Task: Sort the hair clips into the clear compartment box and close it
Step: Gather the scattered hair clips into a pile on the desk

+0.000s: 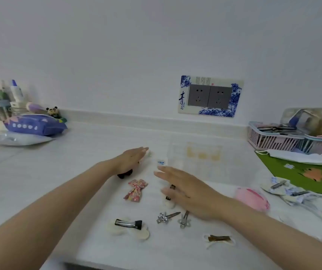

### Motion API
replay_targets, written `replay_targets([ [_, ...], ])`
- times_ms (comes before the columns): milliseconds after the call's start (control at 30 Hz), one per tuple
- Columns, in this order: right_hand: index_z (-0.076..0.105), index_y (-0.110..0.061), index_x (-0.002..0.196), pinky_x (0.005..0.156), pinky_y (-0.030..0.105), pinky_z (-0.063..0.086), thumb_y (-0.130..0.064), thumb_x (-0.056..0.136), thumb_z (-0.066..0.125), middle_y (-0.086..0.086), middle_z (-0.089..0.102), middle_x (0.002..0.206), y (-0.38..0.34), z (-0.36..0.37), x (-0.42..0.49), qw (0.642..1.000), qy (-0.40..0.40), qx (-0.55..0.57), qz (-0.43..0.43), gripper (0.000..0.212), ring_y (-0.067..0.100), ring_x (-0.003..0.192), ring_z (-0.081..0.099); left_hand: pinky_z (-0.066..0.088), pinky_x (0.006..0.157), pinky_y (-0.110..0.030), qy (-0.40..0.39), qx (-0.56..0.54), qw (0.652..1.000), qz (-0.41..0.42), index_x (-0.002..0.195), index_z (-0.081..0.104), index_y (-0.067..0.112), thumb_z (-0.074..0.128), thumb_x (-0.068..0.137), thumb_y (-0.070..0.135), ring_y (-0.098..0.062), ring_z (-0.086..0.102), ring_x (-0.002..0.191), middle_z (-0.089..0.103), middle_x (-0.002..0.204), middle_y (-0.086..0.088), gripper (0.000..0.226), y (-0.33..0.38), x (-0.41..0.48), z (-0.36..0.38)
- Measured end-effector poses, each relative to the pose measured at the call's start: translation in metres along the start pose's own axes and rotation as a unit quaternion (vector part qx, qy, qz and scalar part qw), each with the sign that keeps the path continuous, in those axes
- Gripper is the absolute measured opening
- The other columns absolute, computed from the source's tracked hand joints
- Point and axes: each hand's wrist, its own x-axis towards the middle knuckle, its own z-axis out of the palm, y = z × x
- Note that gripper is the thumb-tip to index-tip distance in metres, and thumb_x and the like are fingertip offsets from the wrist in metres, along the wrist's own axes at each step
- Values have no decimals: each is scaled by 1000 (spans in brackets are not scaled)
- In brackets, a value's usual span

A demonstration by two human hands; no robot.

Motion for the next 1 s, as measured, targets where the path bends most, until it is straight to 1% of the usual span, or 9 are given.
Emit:
replay_targets([
  [133,15,-41,147,120,29,6,-66,87,18,-26,7,156,-1,13,1,996,-35,35,69,65,-7,142,0,3,115,-30,-27,35,999,-9,148,22,27,15,101,42,-15,11,146,14,159,1,50,15,8,2],
  [300,17,-39,147,117,21,3,-54,95,22,-26,5,155,3,15,-4,996,-55,8,70,54,-6,142,0,0,115,-32,-78,75,994,10,145,28,31,12,101,39,-15,5,146,12,159,3,48,30,8,11],
  [500,17,-42,146,114,18,2,-60,90,18,-30,5,152,8,10,-15,995,-61,-10,80,59,-9,141,1,-3,116,-30,-110,103,988,40,144,29,36,11,100,42,-10,1,146,9,159,8,48,34,-28,16],
  [600,20,-44,144,117,20,8,-62,88,18,-27,13,154,7,10,-21,996,-39,16,81,59,-10,140,8,0,107,-17,-116,93,987,66,144,30,36,13,101,40,-5,5,144,14,157,12,46,43,-58,22],
  [700,24,-48,141,117,27,19,-64,89,20,-25,25,151,3,13,-22,995,22,63,70,54,-8,138,20,9,96,3,-77,33,992,91,141,34,35,20,99,46,2,23,135,28,142,25,46,55,-87,27],
  [733,24,-46,141,118,29,19,-65,87,19,-23,25,151,1,13,-24,994,31,74,77,58,-7,138,21,11,98,1,-55,11,994,95,141,34,38,24,96,52,5,24,134,27,141,27,49,56,-96,24],
  [833,21,-42,144,119,29,14,-67,82,21,-23,18,154,-8,13,-33,993,20,85,84,67,-6,140,14,12,114,-23,-54,-18,996,62,141,23,50,48,74,74,10,8,137,14,146,33,75,42,-128,10],
  [933,10,-46,145,118,23,3,-70,81,22,-29,4,154,-18,15,-46,996,-28,47,74,70,-9,141,-3,11,116,-27,-102,45,993,31,140,2,57,64,53,78,10,-2,138,-6,148,36,108,27,-156,8],
  [1000,5,-47,145,117,23,-2,-72,81,18,-29,-3,154,-21,17,-50,996,-43,17,71,70,-9,141,-11,11,116,-28,-104,83,990,37,140,-7,55,67,51,77,9,-4,138,-17,149,33,118,27,-162,16],
])
